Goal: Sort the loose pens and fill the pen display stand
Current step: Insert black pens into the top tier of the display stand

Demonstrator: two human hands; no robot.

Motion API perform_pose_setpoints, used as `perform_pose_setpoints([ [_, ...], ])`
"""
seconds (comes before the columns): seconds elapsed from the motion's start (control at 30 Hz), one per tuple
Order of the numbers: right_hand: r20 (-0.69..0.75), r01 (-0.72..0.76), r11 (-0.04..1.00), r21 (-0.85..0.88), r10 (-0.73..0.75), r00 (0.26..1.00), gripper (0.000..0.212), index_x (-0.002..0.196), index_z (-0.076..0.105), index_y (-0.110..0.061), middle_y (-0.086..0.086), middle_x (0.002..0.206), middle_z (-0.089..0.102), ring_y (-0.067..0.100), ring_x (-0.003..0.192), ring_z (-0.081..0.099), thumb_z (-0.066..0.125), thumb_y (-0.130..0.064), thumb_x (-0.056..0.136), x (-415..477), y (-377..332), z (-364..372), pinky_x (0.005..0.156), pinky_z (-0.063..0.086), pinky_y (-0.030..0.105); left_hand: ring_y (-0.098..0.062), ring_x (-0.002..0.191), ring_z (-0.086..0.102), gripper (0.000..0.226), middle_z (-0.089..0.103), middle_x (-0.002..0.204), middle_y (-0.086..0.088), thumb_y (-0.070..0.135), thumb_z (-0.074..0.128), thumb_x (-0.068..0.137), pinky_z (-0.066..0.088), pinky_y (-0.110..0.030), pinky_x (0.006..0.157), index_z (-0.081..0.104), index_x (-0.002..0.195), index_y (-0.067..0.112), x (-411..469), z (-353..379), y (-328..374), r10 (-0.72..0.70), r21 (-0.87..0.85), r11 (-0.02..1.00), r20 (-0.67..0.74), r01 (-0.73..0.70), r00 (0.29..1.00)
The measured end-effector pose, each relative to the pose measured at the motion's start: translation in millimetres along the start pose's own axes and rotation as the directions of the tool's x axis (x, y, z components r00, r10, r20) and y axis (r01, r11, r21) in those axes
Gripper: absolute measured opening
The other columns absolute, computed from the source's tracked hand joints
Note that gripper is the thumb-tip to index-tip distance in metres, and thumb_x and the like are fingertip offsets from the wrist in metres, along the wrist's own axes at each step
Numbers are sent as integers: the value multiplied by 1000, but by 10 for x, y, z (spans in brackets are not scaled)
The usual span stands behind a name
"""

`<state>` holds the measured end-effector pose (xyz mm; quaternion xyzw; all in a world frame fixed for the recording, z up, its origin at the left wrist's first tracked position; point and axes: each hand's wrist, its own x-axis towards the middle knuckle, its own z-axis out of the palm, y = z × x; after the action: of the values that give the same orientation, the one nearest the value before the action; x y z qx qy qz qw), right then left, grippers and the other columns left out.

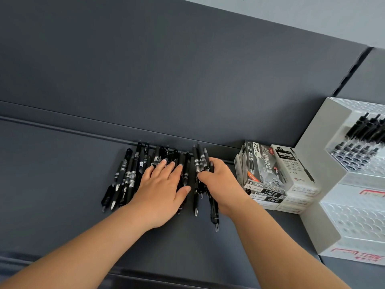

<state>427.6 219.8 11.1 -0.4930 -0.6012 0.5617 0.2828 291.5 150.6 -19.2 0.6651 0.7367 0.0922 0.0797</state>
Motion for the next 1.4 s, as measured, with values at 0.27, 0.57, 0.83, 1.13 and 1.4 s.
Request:
perform_pose_setpoints([
  [0.27,100,245,970,6,-244,965,39,117,56,-24,8,105,66,20,94,63,51,-6,82,-179,-269,-61,91,50,43,-3,104,54,19,62,104,17,47,45,95,39,-17,89,61,96,36,113,-564,379,-122,-948,305,59,94,991],
  [0.57,149,297,924,-241,-268,952,70,150,13,-26,-22,119,49,-28,85,49,50,-12,92,-406,-440,-144,66,39,-2,-19,87,64,31,68,102,-7,21,54,94,49,-30,79,61,120,6,280,-739,518,-46,-942,-165,302,291,952],
  [0.83,76,373,913,-167,-366,928,43,136,32,-28,-30,86,49,-17,65,50,48,-19,98,-476,-377,-235,59,35,-2,-28,92,63,3,70,92,-9,11,51,95,51,-41,82,52,97,11,332,-800,781,-208,-929,-345,216,135,954],
  [1.13,-184,476,878,52,-461,868,23,102,58,-24,-4,96,70,6,92,63,36,-17,101,-501,-331,-520,81,47,22,-30,99,66,2,68,92,-12,10,45,98,53,-46,83,48,98,10,364,-866,1226,-257,-863,-505,130,-18,958],
  [1.4,-207,395,735,550,-338,918,26,86,57,-19,1,88,71,16,87,65,37,-11,100,-534,-542,-1483,85,43,33,-15,52,55,14,49,66,0,15,53,93,52,-35,60,49,80,15,453,-881,1667,-346,-988,-115,-59,-104,936],
])
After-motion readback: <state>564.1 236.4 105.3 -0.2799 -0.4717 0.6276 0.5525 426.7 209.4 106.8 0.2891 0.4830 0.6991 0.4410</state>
